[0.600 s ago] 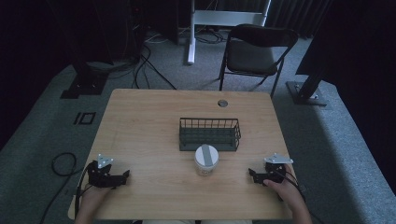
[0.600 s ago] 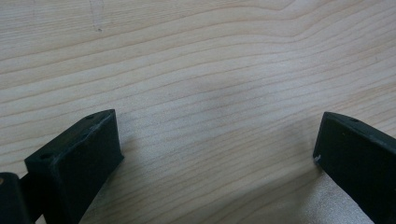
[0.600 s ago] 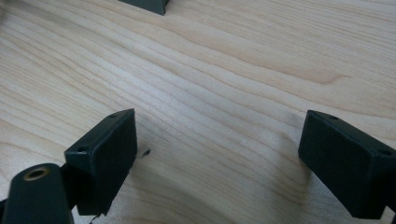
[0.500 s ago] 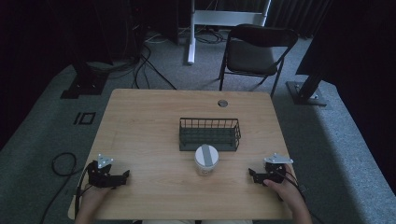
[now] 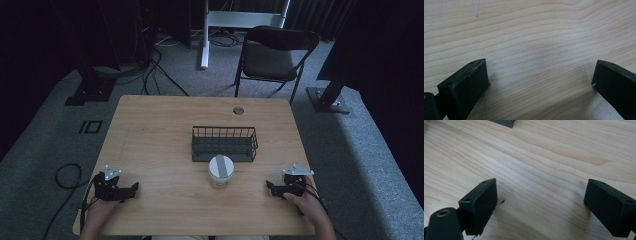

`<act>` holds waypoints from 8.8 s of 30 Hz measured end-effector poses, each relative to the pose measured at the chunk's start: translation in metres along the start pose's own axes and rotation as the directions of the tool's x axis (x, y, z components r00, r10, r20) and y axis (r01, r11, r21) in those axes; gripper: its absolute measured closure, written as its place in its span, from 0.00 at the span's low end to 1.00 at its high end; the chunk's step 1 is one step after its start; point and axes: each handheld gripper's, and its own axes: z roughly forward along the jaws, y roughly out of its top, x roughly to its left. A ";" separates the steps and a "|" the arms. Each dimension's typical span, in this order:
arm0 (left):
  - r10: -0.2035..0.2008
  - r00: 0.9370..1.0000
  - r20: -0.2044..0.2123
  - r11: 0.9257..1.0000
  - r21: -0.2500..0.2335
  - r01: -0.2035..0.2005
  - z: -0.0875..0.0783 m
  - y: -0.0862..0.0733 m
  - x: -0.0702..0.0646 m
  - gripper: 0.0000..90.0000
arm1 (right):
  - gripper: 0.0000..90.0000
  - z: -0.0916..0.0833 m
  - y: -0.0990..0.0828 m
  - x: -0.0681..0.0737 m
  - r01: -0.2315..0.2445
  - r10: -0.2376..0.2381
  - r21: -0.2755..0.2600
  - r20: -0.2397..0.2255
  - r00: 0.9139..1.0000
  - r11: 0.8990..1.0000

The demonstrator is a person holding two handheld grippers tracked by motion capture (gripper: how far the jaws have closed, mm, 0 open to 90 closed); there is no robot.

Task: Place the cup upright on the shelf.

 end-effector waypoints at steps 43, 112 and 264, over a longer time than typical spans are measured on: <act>0.003 1.000 0.007 1.000 -0.001 -0.003 0.001 0.000 -0.001 0.00 | 0.14 0.005 0.028 0.047 0.055 -0.062 -0.055 -0.136 0.989 0.997; 0.003 1.000 0.007 1.000 0.001 -0.003 0.001 0.000 -0.001 0.00 | 0.14 0.041 0.061 0.135 0.093 -0.190 -0.268 -0.363 0.912 0.959; 0.004 1.000 0.007 1.000 0.001 -0.004 0.000 0.000 -0.001 0.00 | 0.20 0.071 0.180 0.127 -0.002 0.023 -0.293 0.068 0.997 0.956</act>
